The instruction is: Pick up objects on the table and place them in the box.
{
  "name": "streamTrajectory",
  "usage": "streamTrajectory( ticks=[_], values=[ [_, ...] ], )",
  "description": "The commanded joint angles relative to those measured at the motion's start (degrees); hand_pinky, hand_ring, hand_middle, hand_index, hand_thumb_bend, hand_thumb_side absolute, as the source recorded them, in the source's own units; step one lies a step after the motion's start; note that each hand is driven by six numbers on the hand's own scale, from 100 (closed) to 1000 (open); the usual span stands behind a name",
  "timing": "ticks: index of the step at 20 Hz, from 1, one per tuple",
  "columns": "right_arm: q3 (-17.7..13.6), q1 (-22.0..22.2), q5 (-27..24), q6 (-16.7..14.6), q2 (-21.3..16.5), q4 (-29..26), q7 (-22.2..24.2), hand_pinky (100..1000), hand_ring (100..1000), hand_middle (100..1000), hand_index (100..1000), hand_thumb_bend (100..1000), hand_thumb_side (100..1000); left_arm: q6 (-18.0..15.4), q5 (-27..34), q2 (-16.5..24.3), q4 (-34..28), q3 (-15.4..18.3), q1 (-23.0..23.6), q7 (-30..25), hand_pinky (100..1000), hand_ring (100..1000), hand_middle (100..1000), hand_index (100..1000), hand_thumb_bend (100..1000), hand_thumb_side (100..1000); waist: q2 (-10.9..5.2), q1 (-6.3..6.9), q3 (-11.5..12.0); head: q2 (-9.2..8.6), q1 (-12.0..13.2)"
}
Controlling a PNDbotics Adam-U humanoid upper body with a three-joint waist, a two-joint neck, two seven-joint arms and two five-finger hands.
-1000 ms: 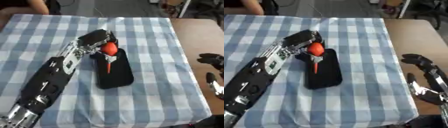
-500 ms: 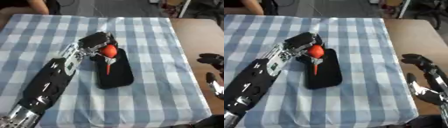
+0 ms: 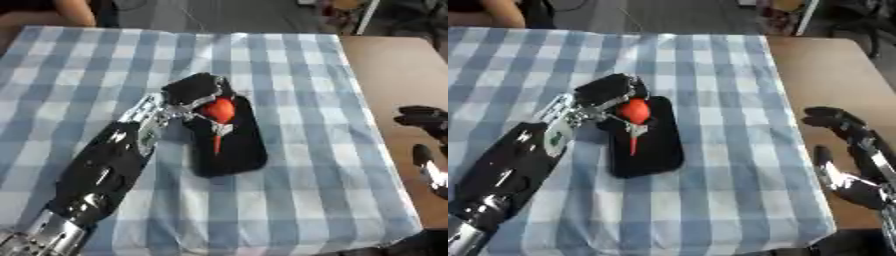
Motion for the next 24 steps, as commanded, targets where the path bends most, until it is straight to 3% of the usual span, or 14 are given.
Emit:
streamTrajectory(
  ticks=[1,4,6,7,8,9,12,16,24],
  values=[
    [-0.2,-0.6,-0.2,-16.6,-0.7,-1.1,16.7,836,807,844,838,100,407,-0.2,-0.6,-0.1,-0.4,0.6,-1.7,0.7,100,100,100,259,100,397,-0.65,-0.06,-0.1,0.01,0.4],
    [-0.2,-0.6,-0.3,-16.6,-0.7,-1.1,16.8,836,807,844,838,100,407,-0.4,-0.8,-0.1,-0.5,0.6,-1.6,1.1,100,100,155,312,100,418,-0.66,-0.06,-0.1,0.01,0.5],
    [-0.2,-0.6,-0.3,-16.6,-0.7,-1.1,16.8,836,807,844,838,100,407,-0.8,-0.9,-0.1,-1.0,0.5,-1.6,1.7,100,100,295,443,100,524,-0.65,-0.05,-0.1,0.01,0.5],
    [-0.2,-0.6,-0.3,-16.6,-0.7,-1.1,16.8,836,807,844,838,100,407,-1.0,-1.1,0.0,-1.2,0.4,-1.5,2.3,131,179,365,495,100,532,-0.64,-0.05,-0.1,0.01,0.5],
    [-0.2,-0.6,-0.3,-16.6,-0.7,-1.1,16.8,836,807,844,838,100,406,-1.5,-1.5,0.0,-1.6,0.3,-1.5,2.8,309,321,468,579,100,557,-0.63,-0.05,-0.1,0.01,0.5],
    [-0.2,-0.6,-0.3,-16.6,-0.7,-1.1,16.8,836,806,844,838,100,406,-2.0,-2.0,0.1,-1.9,0.1,-1.5,3.3,457,483,590,684,243,611,-0.62,-0.05,-0.1,0.01,0.5],
    [-0.1,-0.6,-0.3,-16.6,-0.7,-1.1,16.8,836,806,844,838,100,406,-3.3,-4.2,0.3,-2.4,-0.1,-1.4,4.2,636,712,777,801,473,691,-0.61,-0.05,-0.1,0.01,0.5],
    [-0.1,-0.6,-0.3,-16.6,-0.7,-1.1,16.8,836,806,844,838,100,405,-4.0,-7.0,0.3,-2.3,-0.1,-1.3,4.9,713,794,839,843,564,701,-0.64,-0.04,-0.1,0.01,0.6],
    [-0.1,-0.5,-0.3,-16.6,-0.6,-1.1,16.9,836,806,844,838,100,405,-4.0,-9.9,0.2,-1.8,0.1,-1.2,6.5,735,794,836,844,561,691,-0.68,-0.02,-0.1,0.01,0.7]
  ],
)
